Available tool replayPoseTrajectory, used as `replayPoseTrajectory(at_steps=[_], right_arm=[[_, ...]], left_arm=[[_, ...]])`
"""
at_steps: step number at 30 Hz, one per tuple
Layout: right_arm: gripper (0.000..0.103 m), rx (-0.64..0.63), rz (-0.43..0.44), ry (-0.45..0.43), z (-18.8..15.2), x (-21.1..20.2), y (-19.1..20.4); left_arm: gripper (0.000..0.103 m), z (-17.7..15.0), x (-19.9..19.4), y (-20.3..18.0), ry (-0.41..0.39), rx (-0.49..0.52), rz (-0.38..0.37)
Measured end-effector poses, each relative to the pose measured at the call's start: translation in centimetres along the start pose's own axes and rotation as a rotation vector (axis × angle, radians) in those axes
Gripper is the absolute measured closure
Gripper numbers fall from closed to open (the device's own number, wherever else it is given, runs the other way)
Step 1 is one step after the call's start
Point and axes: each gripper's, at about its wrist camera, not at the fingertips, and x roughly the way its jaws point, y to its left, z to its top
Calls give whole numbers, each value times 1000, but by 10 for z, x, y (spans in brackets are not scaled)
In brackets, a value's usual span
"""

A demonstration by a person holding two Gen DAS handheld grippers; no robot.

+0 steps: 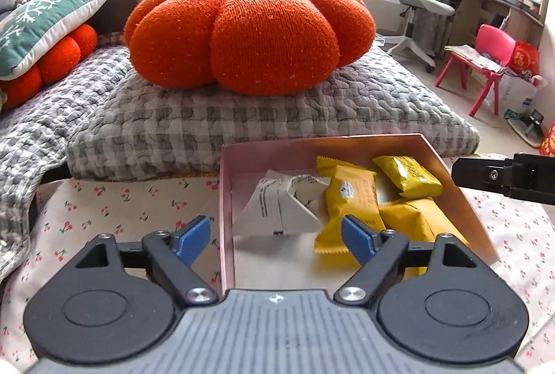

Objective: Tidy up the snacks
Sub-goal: 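Move both open tools over the loose snacks beside the box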

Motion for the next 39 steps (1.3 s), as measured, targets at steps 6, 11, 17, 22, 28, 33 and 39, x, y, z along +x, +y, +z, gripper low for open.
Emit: replayPoseTrajectory(at_steps=[6,11,17,22,28,33,39], right_arm=[[11,10,0,6,-7,-28,2],[9,37,18,18,-14,-52,2],[7,33,-6,39,-27,-76,5],[6,41,-13,56,-41,-92,2],[6,40,-26,80,-60,-105,1],[6,9,-36,94,-77,-110,1],[6,-20,-30,135,-104,-107,0]], left_arm=[[14,-7,-25,4,12,-6,-4],[6,-16,-47,9,7,-12,-1],[2,-28,-69,14,20,-22,10],[1,-40,-85,21,30,-42,-2],[1,-61,-96,26,57,-61,-21],[0,-77,-98,32,71,-60,-28],[0,-92,-96,48,76,-64,-27]])
